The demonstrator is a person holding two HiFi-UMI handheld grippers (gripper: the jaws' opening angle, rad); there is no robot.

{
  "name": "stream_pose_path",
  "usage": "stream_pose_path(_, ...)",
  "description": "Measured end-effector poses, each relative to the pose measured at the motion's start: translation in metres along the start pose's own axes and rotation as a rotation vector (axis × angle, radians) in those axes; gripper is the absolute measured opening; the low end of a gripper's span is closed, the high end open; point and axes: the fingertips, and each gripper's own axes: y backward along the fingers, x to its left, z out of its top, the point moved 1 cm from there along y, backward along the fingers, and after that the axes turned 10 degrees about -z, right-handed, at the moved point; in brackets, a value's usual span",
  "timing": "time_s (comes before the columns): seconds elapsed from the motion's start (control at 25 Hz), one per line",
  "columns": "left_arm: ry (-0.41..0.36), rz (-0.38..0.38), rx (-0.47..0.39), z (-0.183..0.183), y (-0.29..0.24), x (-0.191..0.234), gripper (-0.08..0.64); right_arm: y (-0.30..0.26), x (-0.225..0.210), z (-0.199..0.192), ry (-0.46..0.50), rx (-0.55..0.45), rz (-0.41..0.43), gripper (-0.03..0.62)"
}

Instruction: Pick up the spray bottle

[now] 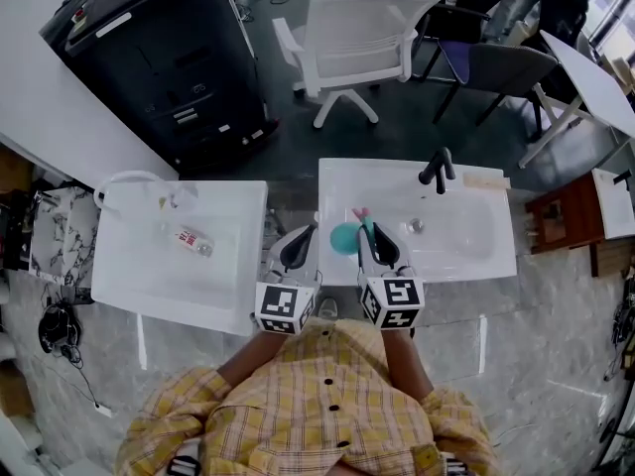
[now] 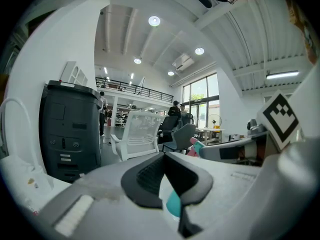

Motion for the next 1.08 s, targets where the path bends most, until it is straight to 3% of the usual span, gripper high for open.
stream_pose_path(1.08,-0.033,0.013,-0.007,0.003,0.026,-0.013,0.002,0.026,0.005,0.009,-0.016,-0.050,0.002,0.062)
